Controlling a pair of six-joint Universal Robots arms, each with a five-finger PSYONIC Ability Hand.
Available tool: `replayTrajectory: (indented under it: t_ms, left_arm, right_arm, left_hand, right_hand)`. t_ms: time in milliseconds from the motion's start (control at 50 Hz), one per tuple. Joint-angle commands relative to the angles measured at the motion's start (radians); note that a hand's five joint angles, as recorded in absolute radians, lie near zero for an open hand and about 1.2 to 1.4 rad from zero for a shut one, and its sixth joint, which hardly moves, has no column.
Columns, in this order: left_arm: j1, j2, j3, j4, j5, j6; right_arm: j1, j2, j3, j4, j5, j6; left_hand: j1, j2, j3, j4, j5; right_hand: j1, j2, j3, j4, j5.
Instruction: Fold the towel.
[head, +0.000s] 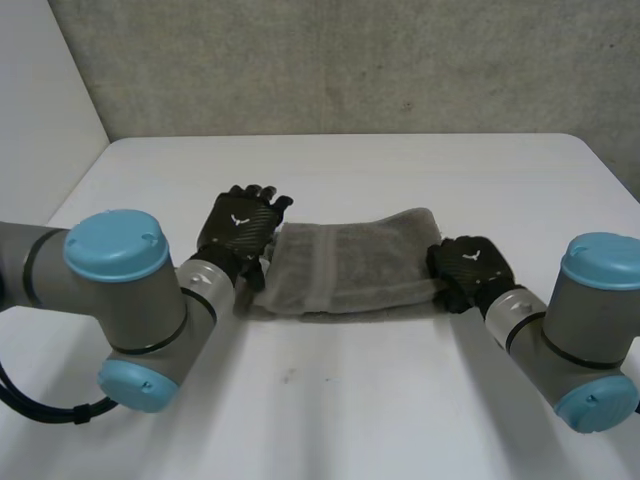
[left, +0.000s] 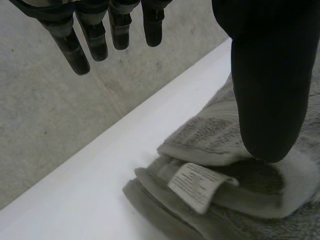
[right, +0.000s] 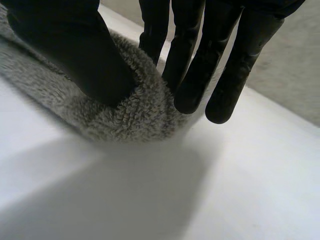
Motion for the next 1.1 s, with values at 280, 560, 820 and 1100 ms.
replayTrajectory:
  t_ms: [280,560,820,1100]
  left_arm:
    - [0.012,0.266,-0.192,-0.006,-0.015,0.002]
    - [0.015,0.28,-0.198,-0.003,-0.086,-0.002]
    - [0.01,0.259,-0.088,-0.003,-0.087,-0.041]
    - [-0.128,-0.003,0.251,-0.227,-0.089,-0.326]
  right_arm:
    - [0.248,-0.075,-0.223,0.097,0.025,-0.428]
    - [0.437,0.135,-0.278,0.094,-0.184,-0.606]
    - [0.296,-0.109,-0.217,0.105,0.048,-0.097]
    - [0.095,-0.142,-0.307,0.405,-0.053,0.231]
  left_hand:
    - [0.003,0.011,0.009,0.01,-0.041]
    - [0.003,0.011,0.009,0.01,-0.041]
    - [0.017,0.025,0.023,0.025,-0.026]
    - [0.041,0.049,0.047,0.048,-0.002]
  right_hand:
    - [0.476,0.236,0.214,0.206,0.256]
    - [0.198,-0.042,-0.064,-0.072,-0.022]
    - [-0.746,-0.986,-1.008,-1.016,-0.966]
    - [-0.746,-0.986,-1.008,-1.016,-0.966]
